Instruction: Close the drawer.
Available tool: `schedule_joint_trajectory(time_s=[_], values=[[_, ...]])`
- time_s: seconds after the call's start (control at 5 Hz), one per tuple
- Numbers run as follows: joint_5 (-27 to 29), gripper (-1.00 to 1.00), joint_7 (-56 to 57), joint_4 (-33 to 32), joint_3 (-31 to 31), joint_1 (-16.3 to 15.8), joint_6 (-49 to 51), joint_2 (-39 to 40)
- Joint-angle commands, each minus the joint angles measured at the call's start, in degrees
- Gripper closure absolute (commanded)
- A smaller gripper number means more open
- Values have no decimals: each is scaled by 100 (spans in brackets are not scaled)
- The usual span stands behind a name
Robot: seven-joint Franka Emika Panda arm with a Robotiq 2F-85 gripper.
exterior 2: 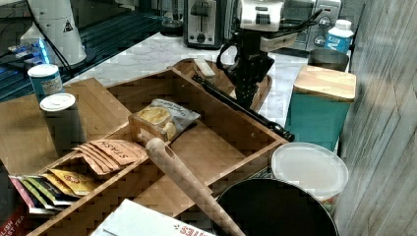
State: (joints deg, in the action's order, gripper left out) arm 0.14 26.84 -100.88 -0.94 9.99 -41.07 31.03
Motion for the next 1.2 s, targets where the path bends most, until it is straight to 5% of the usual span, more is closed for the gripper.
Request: schedule_joint_trajectory(time_s=[0.2, 1.0, 1.2], values=[[-85, 100, 552, -604, 822, 1184, 190, -752], [-980, 100, 458, -4, 1695, 1339, 712, -385], [116, 100, 1878, -775, 1122, 1858, -608, -742]])
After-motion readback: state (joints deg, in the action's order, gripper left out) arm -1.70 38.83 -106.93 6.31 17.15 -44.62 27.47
